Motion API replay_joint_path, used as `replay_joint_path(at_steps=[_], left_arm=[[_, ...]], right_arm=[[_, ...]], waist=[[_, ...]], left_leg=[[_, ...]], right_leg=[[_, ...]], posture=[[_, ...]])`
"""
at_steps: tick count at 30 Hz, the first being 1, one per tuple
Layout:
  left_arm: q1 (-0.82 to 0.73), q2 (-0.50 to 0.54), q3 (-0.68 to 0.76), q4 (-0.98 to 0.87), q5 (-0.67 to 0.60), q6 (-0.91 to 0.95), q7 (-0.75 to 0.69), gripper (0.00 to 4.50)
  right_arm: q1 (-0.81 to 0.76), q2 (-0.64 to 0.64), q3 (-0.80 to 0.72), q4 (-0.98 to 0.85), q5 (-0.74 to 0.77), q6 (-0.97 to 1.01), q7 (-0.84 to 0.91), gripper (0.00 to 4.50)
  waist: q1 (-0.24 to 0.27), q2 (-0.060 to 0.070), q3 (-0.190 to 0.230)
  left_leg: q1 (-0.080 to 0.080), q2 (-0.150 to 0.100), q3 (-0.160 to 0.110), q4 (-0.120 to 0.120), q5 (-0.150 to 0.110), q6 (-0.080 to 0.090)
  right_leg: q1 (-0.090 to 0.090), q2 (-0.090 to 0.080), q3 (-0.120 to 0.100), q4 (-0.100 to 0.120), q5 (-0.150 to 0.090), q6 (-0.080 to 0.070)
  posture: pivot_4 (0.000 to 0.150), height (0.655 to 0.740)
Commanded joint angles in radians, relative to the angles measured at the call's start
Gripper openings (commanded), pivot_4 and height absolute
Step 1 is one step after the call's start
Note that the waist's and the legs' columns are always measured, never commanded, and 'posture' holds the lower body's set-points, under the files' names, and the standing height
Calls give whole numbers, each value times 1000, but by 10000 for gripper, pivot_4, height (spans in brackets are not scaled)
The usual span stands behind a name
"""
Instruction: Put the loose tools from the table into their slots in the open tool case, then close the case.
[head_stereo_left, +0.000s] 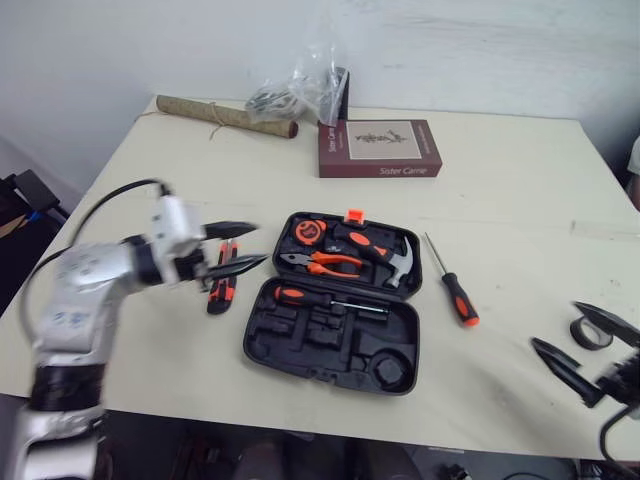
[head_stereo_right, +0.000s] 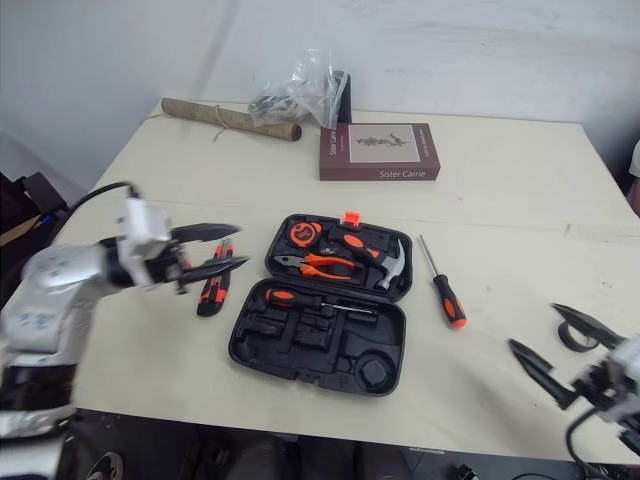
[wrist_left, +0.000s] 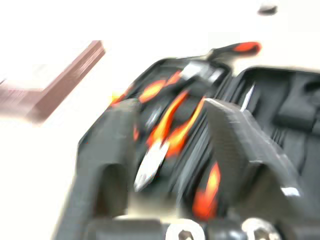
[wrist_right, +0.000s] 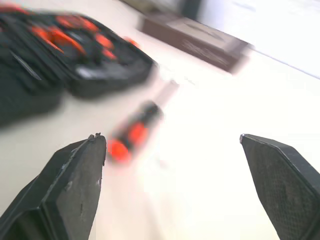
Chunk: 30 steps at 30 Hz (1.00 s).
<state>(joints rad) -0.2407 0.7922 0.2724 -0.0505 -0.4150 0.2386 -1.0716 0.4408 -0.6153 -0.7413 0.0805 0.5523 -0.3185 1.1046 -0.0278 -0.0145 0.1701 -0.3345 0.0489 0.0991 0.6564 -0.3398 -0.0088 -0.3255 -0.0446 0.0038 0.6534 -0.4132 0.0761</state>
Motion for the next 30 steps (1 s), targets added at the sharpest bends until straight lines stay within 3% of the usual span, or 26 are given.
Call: replay_joint_path(at_steps=[1,6,10,15,20,23,26,30], left_arm=[[89,101,240,206,24,-76,40,44680],[161,192,399,579,65,-255,110,44680],[183,203,419,663,62,-318,121,44680],[209,142,379,528,25,-310,98,44680],[240,93,334,274,-64,-234,32,44680],[249,81,292,84,-160,-117,6,44680],[247,72,242,-85,-268,27,9,44680],[260,72,153,-278,-326,138,24,44680]], right_arm=[[63,7,-150,164,-14,-113,-48,45000],[120,11,-214,298,-2,-168,-73,45000],[122,23,-196,302,14,-174,-77,45000],[61,25,-123,177,49,-89,-96,45000],[26,-43,-21,-90,117,194,-161,45000],[44,-174,40,-269,134,549,-299,45000],[9,-270,78,-450,313,825,-365,45000],[-119,-419,175,-553,417,1169,-539,45000]], waist=[[-2,-2,4],[-7,-4,6],[-6,-3,7],[-5,-3,7],[-4,-2,7],[-7,-1,7],[-6,-2,7],[-7,-2,7]], left_leg=[[0,0,0,-1,0,0],[1,-1,0,-7,-1,3],[1,-1,1,-9,-2,3],[0,-2,1,-9,-2,3],[-6,-2,2,-9,0,-1],[-10,-1,2,-8,2,-3],[-10,-1,2,-8,3,-3],[-12,-1,1,-7,3,-3]], right_leg=[[0,0,0,0,0,0],[-3,-2,0,0,0,-2],[-4,-4,-1,0,0,-2],[-5,-5,-1,1,0,-3],[-13,-5,-1,5,0,-3],[-17,-4,-1,6,0,-3],[-17,-4,-1,6,0,-3],[-17,-2,0,5,0,-2]], posture=[[1500,7400],[1500,7400],[1500,7400],[1500,7400],[1500,7400],[1500,7400],[1500,7400],[1500,7400]])
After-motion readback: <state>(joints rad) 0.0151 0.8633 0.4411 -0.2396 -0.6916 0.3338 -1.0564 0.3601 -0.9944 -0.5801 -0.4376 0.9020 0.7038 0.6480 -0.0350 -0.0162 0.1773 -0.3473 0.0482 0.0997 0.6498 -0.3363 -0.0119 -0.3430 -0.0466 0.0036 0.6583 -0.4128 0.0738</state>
